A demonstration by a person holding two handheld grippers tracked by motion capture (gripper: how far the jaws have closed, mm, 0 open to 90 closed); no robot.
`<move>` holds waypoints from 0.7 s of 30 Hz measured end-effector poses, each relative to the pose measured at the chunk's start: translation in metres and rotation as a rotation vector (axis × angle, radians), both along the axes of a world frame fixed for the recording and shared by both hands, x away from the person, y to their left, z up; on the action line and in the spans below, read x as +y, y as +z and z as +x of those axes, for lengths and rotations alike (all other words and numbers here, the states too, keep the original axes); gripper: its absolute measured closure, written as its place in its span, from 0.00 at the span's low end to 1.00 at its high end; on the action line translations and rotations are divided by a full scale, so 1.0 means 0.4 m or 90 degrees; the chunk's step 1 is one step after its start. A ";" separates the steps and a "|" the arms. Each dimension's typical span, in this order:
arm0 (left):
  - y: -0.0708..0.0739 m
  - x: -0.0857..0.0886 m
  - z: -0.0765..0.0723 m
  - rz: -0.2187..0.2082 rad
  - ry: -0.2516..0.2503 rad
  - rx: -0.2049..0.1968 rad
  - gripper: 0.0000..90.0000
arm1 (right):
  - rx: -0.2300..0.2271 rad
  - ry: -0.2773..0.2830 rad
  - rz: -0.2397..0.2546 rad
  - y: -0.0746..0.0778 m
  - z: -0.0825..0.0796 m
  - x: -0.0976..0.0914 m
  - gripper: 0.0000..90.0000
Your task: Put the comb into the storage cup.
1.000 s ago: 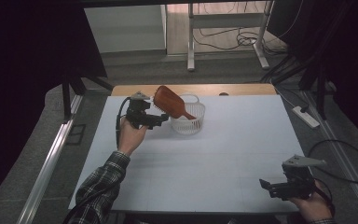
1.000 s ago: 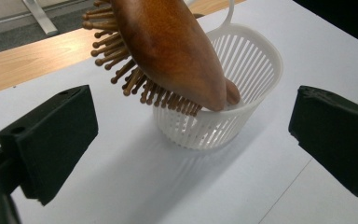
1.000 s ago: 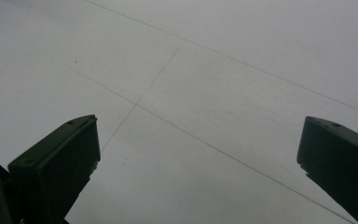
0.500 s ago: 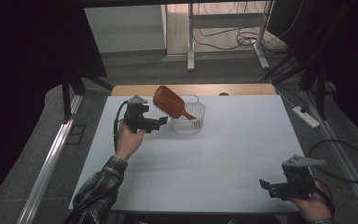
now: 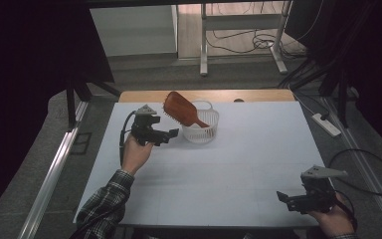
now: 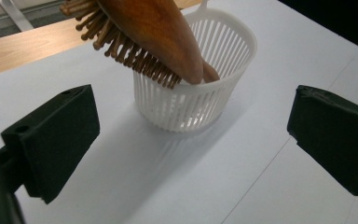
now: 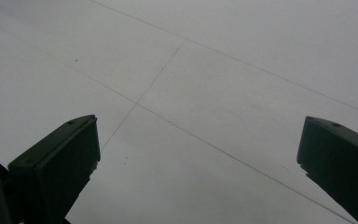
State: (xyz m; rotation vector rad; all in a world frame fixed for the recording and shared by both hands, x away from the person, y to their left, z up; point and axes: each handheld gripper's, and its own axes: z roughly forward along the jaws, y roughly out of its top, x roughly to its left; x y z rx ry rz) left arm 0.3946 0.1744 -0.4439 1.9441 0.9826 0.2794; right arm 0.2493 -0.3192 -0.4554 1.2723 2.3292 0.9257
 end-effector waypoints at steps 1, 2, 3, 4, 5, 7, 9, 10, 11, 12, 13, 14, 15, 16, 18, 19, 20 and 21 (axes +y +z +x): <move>0.001 0.003 -0.002 -0.002 -0.004 0.002 0.02 | -0.001 0.000 0.000 0.000 0.000 0.000 0.00; 0.002 0.005 -0.004 -0.004 -0.004 0.002 0.02 | -0.001 0.000 0.001 0.000 0.000 0.000 0.00; 0.003 0.007 -0.005 -0.008 -0.004 0.001 0.02 | -0.001 0.001 0.000 0.000 0.000 0.000 0.00; 0.003 0.007 -0.005 -0.008 -0.004 0.001 0.02 | -0.001 0.001 0.000 0.000 0.000 0.000 0.00; 0.005 0.010 -0.008 -0.011 -0.005 0.000 0.02 | -0.001 0.001 0.001 0.000 0.000 0.000 0.00; 0.007 0.013 -0.012 -0.012 -0.003 -0.003 0.02 | 0.000 0.002 0.001 0.000 0.000 0.000 0.00; 0.007 0.016 -0.017 -0.016 -0.003 -0.005 0.02 | -0.001 0.002 0.001 0.000 -0.001 0.000 0.00; 0.006 0.018 -0.020 -0.017 -0.004 -0.004 0.02 | -0.002 0.002 0.002 0.000 -0.001 0.000 0.00; 0.005 0.019 -0.022 -0.017 -0.004 -0.004 0.02 | -0.001 0.002 0.002 0.000 -0.001 0.000 0.00; 0.004 0.021 -0.024 -0.018 -0.006 -0.004 0.02 | -0.001 0.002 0.002 0.000 0.000 0.000 0.00; 0.003 0.023 -0.026 -0.021 -0.006 -0.003 0.02 | -0.001 0.003 0.001 0.000 0.000 0.000 0.00; 0.003 0.024 -0.027 -0.022 -0.006 -0.001 0.02 | 0.000 0.003 0.001 0.000 0.000 0.000 0.00; 0.002 0.026 -0.029 -0.023 -0.006 -0.001 0.02 | 0.000 0.004 0.000 0.000 0.000 0.000 0.00; 0.002 0.027 -0.030 -0.024 -0.006 -0.002 0.02 | 0.000 0.004 0.000 0.000 0.000 0.001 0.00; 0.002 0.029 -0.033 -0.024 -0.006 -0.001 0.02 | 0.000 0.005 -0.001 0.000 0.000 0.001 0.00; 0.002 0.030 -0.035 -0.025 -0.005 -0.001 0.02 | 0.000 0.005 -0.001 0.000 0.000 0.001 0.00; 0.001 0.031 -0.035 -0.025 -0.006 -0.001 0.02 | 0.001 0.005 -0.002 0.000 0.000 0.001 0.00; 0.001 0.031 -0.037 -0.026 -0.007 0.000 0.02 | 0.001 0.006 -0.002 0.000 0.000 0.001 0.00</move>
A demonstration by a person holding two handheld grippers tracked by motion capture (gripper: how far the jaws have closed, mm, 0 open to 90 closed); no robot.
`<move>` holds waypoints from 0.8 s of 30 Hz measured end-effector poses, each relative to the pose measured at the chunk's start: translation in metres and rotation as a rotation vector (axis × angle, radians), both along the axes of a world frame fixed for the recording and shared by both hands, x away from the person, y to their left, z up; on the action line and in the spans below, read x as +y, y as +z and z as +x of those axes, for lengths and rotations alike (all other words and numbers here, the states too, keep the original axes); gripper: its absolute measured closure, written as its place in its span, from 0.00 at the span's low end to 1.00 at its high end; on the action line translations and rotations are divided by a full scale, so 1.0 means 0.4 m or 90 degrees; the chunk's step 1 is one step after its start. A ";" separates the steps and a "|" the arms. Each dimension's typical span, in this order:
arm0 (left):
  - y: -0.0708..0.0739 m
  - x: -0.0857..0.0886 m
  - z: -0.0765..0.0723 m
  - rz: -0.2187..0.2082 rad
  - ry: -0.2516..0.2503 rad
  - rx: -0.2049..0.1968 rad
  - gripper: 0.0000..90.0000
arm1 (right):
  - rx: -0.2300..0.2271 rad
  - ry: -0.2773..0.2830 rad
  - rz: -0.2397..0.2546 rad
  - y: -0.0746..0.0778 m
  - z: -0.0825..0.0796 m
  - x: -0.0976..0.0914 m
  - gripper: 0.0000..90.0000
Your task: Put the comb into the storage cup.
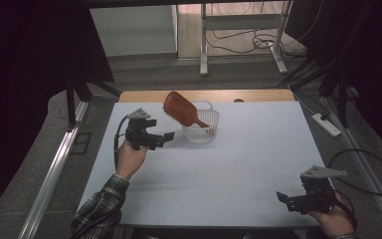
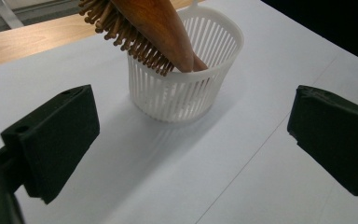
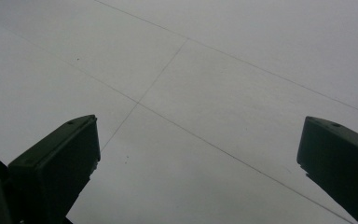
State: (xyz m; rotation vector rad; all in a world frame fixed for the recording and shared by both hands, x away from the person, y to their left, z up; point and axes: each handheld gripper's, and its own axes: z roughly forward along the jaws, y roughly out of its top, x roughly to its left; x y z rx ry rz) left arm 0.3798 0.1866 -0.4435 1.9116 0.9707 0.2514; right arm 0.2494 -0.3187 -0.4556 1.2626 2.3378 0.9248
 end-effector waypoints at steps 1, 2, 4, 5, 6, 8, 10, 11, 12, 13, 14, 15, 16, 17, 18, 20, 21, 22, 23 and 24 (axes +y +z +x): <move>0.000 0.000 -0.003 0.003 0.001 -0.001 0.02 | 0.000 0.000 0.000 0.000 0.000 0.000 0.00; 0.000 0.000 -0.005 0.006 0.001 -0.002 0.02 | -0.001 0.000 0.000 0.000 0.000 0.000 0.00; -0.001 0.000 -0.008 0.005 0.000 0.000 0.02 | -0.001 0.001 0.001 0.000 -0.001 0.000 0.00; -0.002 0.001 -0.010 0.005 -0.001 0.002 0.02 | -0.001 0.001 0.001 0.000 -0.001 0.000 0.00; -0.003 0.002 -0.011 0.003 0.000 0.005 0.02 | -0.001 0.001 0.001 0.000 -0.001 0.000 0.00; -0.005 0.006 -0.014 -0.004 -0.001 0.009 0.02 | -0.001 0.002 0.001 0.000 -0.001 0.000 0.00; -0.006 0.010 -0.018 -0.001 0.001 0.010 0.02 | -0.002 0.002 0.001 0.000 -0.001 0.000 0.00; -0.007 0.011 -0.020 -0.001 0.003 0.008 0.02 | -0.002 0.002 0.001 0.001 -0.001 0.000 0.00; -0.007 0.012 -0.022 0.000 0.006 0.008 0.01 | -0.002 0.002 0.001 0.001 -0.001 0.000 0.00; -0.007 0.013 -0.023 0.001 0.006 0.007 0.01 | -0.003 0.002 0.002 0.001 -0.001 0.000 0.00; -0.007 0.014 -0.025 0.001 0.006 0.006 0.01 | -0.003 0.002 0.002 0.001 -0.001 0.000 0.00; -0.007 0.016 -0.027 0.003 0.006 0.005 0.01 | -0.003 0.001 0.002 0.001 -0.001 0.000 0.00; -0.008 0.016 -0.029 0.000 0.008 0.003 0.01 | -0.003 0.001 0.002 0.001 -0.001 0.000 0.00; -0.008 0.017 -0.031 0.000 0.007 0.005 0.01 | -0.003 0.002 0.002 0.001 -0.001 0.000 0.00; -0.008 0.017 -0.033 0.001 0.007 0.006 0.00 | -0.003 0.002 0.002 0.001 -0.001 0.000 0.00; -0.009 0.018 -0.037 0.002 0.009 0.006 0.00 | -0.003 0.002 0.002 0.001 -0.001 0.000 0.00; -0.009 0.018 -0.039 0.004 0.010 0.006 0.00 | -0.003 0.003 0.002 0.001 -0.001 0.000 0.00; -0.009 0.018 -0.041 0.008 0.012 0.006 0.00 | -0.003 0.003 0.002 0.001 -0.001 0.000 0.00; -0.008 0.018 -0.043 0.011 0.013 0.005 0.00 | -0.002 0.004 0.001 0.001 -0.001 0.000 0.00; -0.008 0.018 -0.045 0.012 0.015 0.004 0.00 | -0.002 0.004 0.001 0.001 -0.001 0.001 0.00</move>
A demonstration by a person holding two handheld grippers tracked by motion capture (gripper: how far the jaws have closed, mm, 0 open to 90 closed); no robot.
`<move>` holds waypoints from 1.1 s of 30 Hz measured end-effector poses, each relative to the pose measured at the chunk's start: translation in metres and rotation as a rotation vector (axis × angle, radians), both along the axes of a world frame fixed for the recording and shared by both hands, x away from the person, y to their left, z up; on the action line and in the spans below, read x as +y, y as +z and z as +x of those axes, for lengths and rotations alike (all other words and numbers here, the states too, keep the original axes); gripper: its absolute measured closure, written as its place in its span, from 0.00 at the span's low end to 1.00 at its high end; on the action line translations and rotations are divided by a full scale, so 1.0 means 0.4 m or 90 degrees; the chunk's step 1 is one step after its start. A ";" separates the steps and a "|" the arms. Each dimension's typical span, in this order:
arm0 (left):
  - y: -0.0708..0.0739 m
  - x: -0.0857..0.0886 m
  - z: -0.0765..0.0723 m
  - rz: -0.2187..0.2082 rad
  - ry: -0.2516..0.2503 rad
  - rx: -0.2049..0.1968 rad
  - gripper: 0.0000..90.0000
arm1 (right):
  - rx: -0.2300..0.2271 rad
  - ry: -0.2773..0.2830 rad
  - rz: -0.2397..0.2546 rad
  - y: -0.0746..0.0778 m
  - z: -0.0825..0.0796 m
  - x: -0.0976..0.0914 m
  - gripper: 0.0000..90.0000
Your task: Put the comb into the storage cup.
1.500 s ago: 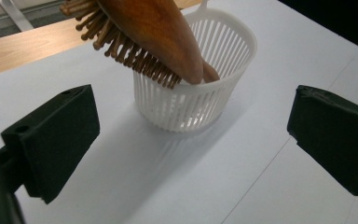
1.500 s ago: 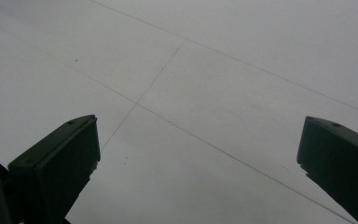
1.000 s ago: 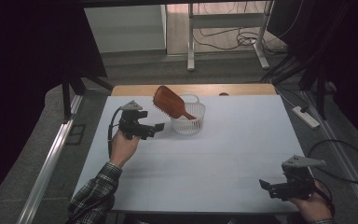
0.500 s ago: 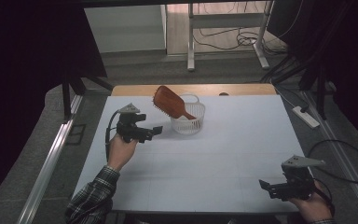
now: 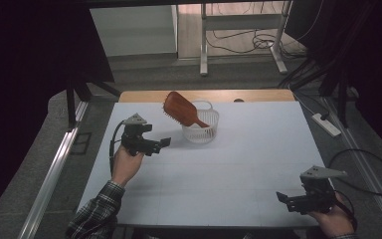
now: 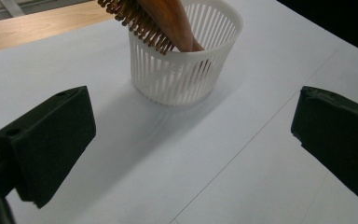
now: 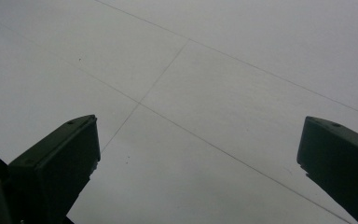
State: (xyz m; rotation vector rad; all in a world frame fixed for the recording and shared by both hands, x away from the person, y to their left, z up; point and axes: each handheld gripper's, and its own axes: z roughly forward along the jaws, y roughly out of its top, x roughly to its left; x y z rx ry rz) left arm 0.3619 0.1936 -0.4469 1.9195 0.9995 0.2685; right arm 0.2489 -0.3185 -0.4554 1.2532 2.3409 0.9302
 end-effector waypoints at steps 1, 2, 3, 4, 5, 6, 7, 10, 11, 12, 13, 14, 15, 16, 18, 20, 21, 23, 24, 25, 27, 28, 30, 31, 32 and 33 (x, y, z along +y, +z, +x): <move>0.000 0.000 -0.002 0.003 0.001 0.000 0.00 | 0.000 0.001 0.000 0.000 0.000 0.000 0.00; 0.000 0.000 -0.004 0.003 0.000 0.001 0.00 | 0.000 0.001 -0.001 0.000 0.000 0.001 0.00; 0.000 0.000 -0.006 0.005 -0.001 0.002 0.00 | 0.000 0.001 -0.001 0.000 0.000 0.001 0.00; 0.000 -0.001 -0.008 0.008 0.000 0.001 0.00 | 0.000 0.002 -0.001 0.000 0.000 0.001 0.00; 0.000 -0.001 -0.010 0.013 0.000 0.001 0.00 | 0.000 0.002 -0.001 0.000 0.000 0.001 0.00; -0.001 -0.001 -0.013 0.013 0.000 0.002 0.00 | -0.001 0.003 -0.002 0.000 -0.001 0.001 0.00; -0.001 -0.001 -0.015 0.015 0.001 0.002 0.00 | -0.001 0.003 -0.002 0.000 -0.001 0.001 0.00; -0.001 0.001 -0.021 0.018 0.004 -0.003 0.00 | -0.001 0.003 -0.001 0.000 -0.001 0.001 0.00; 0.000 0.002 -0.024 0.018 0.005 -0.005 0.00 | -0.001 0.004 -0.002 0.000 -0.001 0.001 0.00; 0.002 0.002 -0.027 0.020 0.006 -0.007 0.00 | -0.001 0.004 -0.003 0.000 -0.001 0.002 0.00; 0.003 0.003 -0.029 0.022 0.008 -0.009 0.00 | -0.001 0.004 -0.004 0.000 -0.001 0.002 0.00; 0.003 0.004 -0.031 0.021 0.008 -0.010 0.00 | -0.001 0.004 -0.004 0.000 -0.001 0.002 0.00; 0.004 0.005 -0.032 0.020 0.007 -0.009 0.00 | -0.002 0.004 -0.003 0.000 -0.001 0.002 0.00; 0.004 0.005 -0.034 0.018 0.006 -0.008 0.00 | -0.002 0.004 -0.003 0.000 -0.001 0.002 0.00; 0.003 0.005 -0.038 0.020 0.005 -0.008 0.00 | -0.002 0.004 -0.004 0.000 -0.001 0.003 0.00; 0.002 0.005 -0.042 0.021 0.005 -0.008 0.00 | -0.002 0.004 -0.005 0.000 -0.001 0.004 0.00; 0.003 0.006 -0.044 0.022 0.005 -0.008 0.00 | -0.003 0.004 -0.006 0.000 -0.002 0.004 0.00; 0.003 0.007 -0.048 0.023 0.006 -0.010 0.00 | -0.003 0.005 -0.008 0.001 -0.002 0.004 0.00; 0.003 0.008 -0.050 0.024 0.007 -0.011 0.00 | -0.004 0.004 -0.007 0.001 -0.002 0.004 0.00; 0.003 0.008 -0.053 0.022 0.008 -0.011 0.00 | -0.003 0.004 -0.008 0.001 -0.002 0.004 0.00; 0.003 0.009 -0.057 0.023 0.008 -0.013 0.00 | -0.004 0.004 -0.008 0.001 -0.002 0.004 0.00; 0.003 0.009 -0.060 0.024 0.009 -0.013 0.00 | -0.004 0.004 -0.008 0.001 -0.002 0.004 0.00; 0.003 0.010 -0.065 0.026 0.009 -0.014 0.00 | -0.005 0.004 -0.007 0.001 -0.002 0.004 0.00; 0.003 0.011 -0.067 0.027 0.009 -0.013 0.00 | -0.005 0.004 -0.007 0.001 -0.002 0.004 0.00; 0.002 0.011 -0.070 0.026 0.008 -0.011 0.00 | -0.005 0.004 -0.007 0.001 -0.002 0.004 0.00; 0.002 0.012 -0.072 0.027 0.008 -0.012 0.00 | -0.005 0.004 -0.007 0.001 -0.002 0.004 0.00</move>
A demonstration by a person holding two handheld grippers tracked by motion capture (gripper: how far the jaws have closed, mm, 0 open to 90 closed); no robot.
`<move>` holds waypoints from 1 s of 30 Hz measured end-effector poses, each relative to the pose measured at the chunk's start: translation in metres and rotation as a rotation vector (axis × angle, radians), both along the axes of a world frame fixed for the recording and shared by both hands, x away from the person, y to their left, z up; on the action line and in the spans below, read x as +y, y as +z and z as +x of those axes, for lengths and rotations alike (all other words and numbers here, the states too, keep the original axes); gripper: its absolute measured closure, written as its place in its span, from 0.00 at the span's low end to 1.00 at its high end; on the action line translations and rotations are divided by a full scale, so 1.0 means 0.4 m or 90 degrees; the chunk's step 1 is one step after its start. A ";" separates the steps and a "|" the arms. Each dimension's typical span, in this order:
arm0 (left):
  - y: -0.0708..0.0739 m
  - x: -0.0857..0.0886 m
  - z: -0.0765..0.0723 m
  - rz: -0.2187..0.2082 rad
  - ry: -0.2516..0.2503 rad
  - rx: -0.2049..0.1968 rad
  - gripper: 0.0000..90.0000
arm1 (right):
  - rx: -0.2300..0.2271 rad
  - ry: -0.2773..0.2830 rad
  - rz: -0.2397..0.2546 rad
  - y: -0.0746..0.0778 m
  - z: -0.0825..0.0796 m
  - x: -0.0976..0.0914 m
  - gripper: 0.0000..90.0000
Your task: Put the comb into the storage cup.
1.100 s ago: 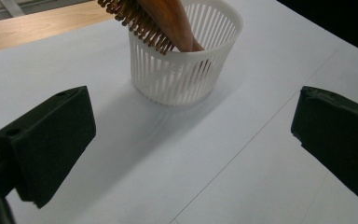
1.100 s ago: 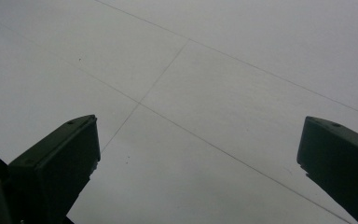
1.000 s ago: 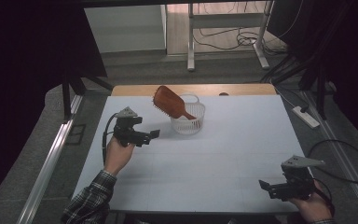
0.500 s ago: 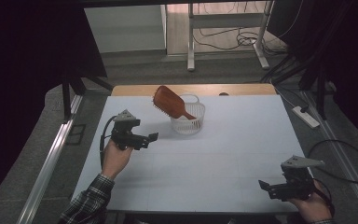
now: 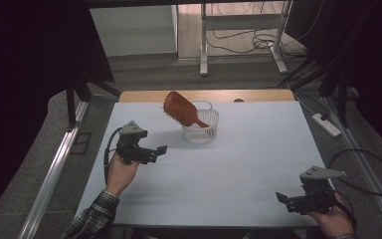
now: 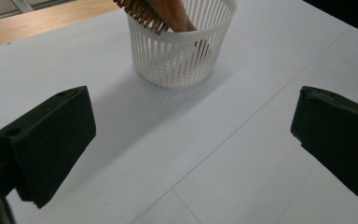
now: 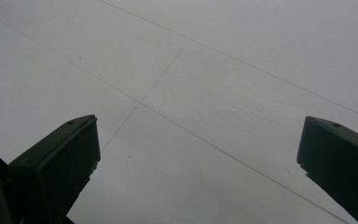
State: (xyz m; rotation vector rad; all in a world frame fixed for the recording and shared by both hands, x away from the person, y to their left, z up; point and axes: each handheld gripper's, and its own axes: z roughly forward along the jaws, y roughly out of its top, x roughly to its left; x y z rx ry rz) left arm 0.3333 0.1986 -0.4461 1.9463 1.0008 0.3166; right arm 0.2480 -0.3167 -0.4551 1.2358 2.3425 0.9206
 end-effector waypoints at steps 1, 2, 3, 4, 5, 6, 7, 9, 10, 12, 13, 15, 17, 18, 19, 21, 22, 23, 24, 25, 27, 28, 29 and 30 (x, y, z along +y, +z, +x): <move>-0.001 0.001 -0.002 -0.001 0.000 0.001 0.00 | 0.000 0.000 0.000 0.000 0.000 0.000 0.00; -0.001 0.001 -0.005 -0.001 0.001 0.002 0.00 | 0.000 0.000 0.000 0.000 0.000 0.000 0.00; -0.002 0.002 -0.007 -0.001 0.001 0.001 0.00 | 0.000 0.000 0.000 0.000 0.000 0.000 0.00; -0.002 0.003 -0.009 -0.001 0.001 0.001 0.00 | 0.000 0.000 0.000 0.000 0.000 0.000 0.00; -0.003 0.003 -0.011 -0.001 0.000 0.003 0.00 | 0.000 0.001 0.000 0.000 0.000 0.000 0.00; -0.004 0.004 -0.013 0.000 0.001 0.002 0.00 | 0.000 0.001 0.000 0.000 0.000 0.000 0.00; -0.005 0.005 -0.016 0.002 0.003 0.003 0.00 | -0.001 0.001 0.000 0.000 0.000 0.000 0.00; -0.008 0.007 -0.020 0.004 0.004 0.005 0.00 | -0.002 0.001 0.000 0.000 -0.001 0.000 0.00; -0.008 0.009 -0.023 0.004 0.004 0.006 0.00 | -0.002 0.001 0.001 0.000 -0.001 0.000 0.00; -0.009 0.011 -0.027 0.005 0.004 0.006 0.00 | -0.002 0.002 0.000 0.000 -0.001 0.000 0.00; -0.009 0.011 -0.030 0.004 0.005 0.006 0.00 | -0.002 0.002 0.000 0.000 -0.001 0.000 0.00; -0.009 0.014 -0.036 0.005 0.006 0.003 0.00 | -0.002 0.003 0.000 0.000 -0.001 0.000 0.00; -0.010 0.016 -0.043 0.005 0.007 0.001 0.00 | -0.003 0.003 0.000 0.000 -0.001 0.000 0.00; -0.010 0.017 -0.046 0.003 0.007 0.001 0.00 | -0.003 0.004 0.000 0.000 -0.001 0.000 0.00; -0.010 0.017 -0.049 0.004 0.007 0.002 0.00 | -0.003 0.004 0.000 0.000 -0.001 0.000 0.00; -0.011 0.019 -0.056 0.006 0.008 0.002 0.00 | -0.003 0.004 0.000 0.000 -0.001 0.000 0.00; -0.011 0.020 -0.059 0.006 0.008 0.002 0.00 | -0.004 0.004 0.001 0.000 -0.001 0.000 0.00; -0.011 0.021 -0.062 0.006 0.009 0.002 0.00 | -0.004 0.005 0.001 0.000 -0.001 0.000 0.00; -0.011 0.023 -0.065 0.008 0.009 0.002 0.00 | -0.004 0.004 0.001 0.001 -0.001 0.000 0.00; -0.011 0.025 -0.067 0.007 0.010 0.002 0.00 | -0.004 0.004 0.001 0.001 -0.001 0.000 0.00; -0.012 0.028 -0.072 0.004 0.012 0.003 0.00 | -0.004 0.004 0.001 0.001 -0.001 0.000 0.00; -0.012 0.031 -0.075 0.006 0.013 0.002 0.00 | -0.004 0.004 0.001 0.001 -0.001 0.000 0.00; -0.012 0.033 -0.079 0.005 0.015 0.003 0.00 | -0.004 0.005 0.001 0.001 -0.002 0.000 0.00; -0.012 0.036 -0.081 0.004 0.017 0.002 0.00 | -0.004 0.005 0.001 0.001 -0.002 0.001 0.00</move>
